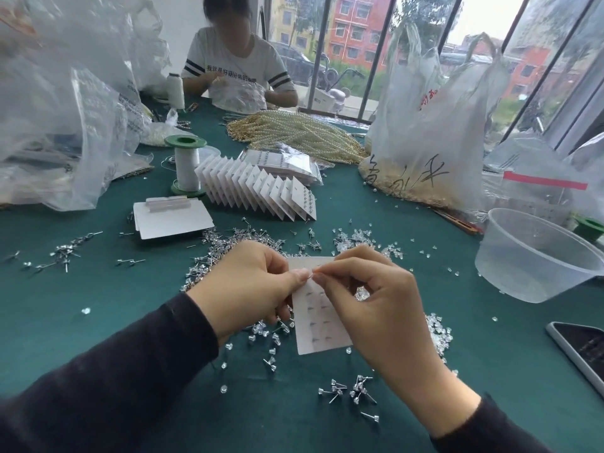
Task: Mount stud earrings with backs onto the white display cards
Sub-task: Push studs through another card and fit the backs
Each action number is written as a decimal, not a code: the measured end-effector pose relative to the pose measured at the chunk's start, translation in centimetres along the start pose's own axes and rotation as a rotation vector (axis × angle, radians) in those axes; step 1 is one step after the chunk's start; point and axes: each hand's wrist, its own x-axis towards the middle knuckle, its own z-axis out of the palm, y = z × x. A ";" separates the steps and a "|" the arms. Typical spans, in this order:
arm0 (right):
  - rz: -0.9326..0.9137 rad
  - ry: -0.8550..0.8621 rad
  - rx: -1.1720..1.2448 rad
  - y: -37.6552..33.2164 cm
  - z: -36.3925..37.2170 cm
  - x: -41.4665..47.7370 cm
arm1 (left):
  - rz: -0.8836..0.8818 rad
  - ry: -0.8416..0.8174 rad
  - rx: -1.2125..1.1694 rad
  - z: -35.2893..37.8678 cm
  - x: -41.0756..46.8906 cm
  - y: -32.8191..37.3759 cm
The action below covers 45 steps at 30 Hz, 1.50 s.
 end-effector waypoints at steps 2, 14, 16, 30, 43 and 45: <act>-0.006 0.005 0.014 0.0 0.0 0.0 | 0.012 0.010 0.024 0.0 0.0 0.0; 0.042 0.011 0.070 0.3 0.4 -0.3 | 0.055 0.014 -0.011 0.5 -0.4 0.0; 0.027 0.012 0.061 0.2 0.3 -0.3 | 0.078 0.025 -0.013 0.6 -0.4 -0.1; -0.043 -0.031 -0.043 0.2 -0.3 -0.3 | 0.133 -0.021 -0.063 0.3 -0.1 -0.3; -0.063 -0.056 -0.075 -0.2 0.2 -0.5 | 0.177 0.041 0.090 0.3 -0.6 0.1; -0.057 -0.069 -0.081 -0.2 0.3 -0.5 | 0.176 0.030 0.108 0.3 -0.6 0.0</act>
